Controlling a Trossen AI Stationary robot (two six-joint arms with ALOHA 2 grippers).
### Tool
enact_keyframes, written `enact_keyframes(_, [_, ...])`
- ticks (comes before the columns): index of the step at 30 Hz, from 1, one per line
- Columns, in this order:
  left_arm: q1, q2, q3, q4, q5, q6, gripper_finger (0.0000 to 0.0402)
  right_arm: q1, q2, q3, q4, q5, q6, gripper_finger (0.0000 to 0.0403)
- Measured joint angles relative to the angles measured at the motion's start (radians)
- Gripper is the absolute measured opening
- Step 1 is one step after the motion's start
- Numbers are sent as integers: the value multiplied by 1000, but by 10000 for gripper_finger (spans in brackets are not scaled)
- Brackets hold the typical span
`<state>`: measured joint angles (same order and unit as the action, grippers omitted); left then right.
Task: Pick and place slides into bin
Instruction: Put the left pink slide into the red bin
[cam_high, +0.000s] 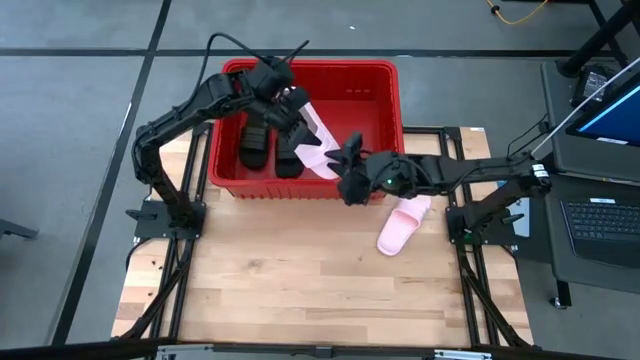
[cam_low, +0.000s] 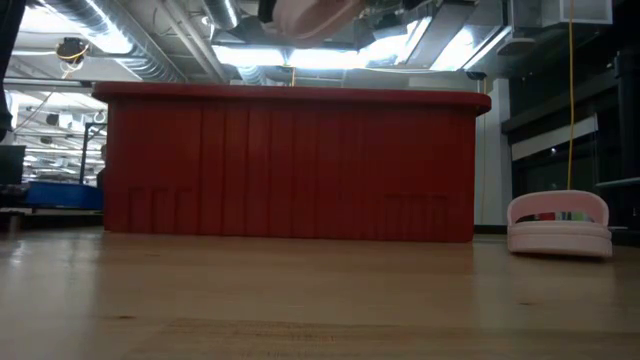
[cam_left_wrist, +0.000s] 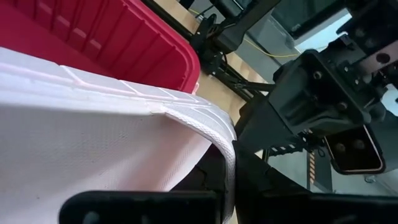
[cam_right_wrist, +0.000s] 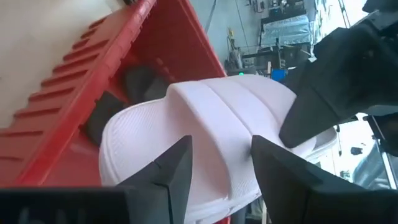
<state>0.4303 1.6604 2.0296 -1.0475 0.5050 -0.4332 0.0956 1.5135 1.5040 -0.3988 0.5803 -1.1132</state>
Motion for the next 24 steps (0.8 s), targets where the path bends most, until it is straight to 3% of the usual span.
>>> enact_keyframes(13, [8,0,0,-8,40,0,3,-55,-1,0,49,-5,-37,148])
enact_keyframes(18, [26,0,0,-11,52,7,3,-54,-1,0,49,-19,-42,101])
enact_keyframes(24, [33,0,0,-16,49,62,11,-52,-2,0,46,-25,-41,14])
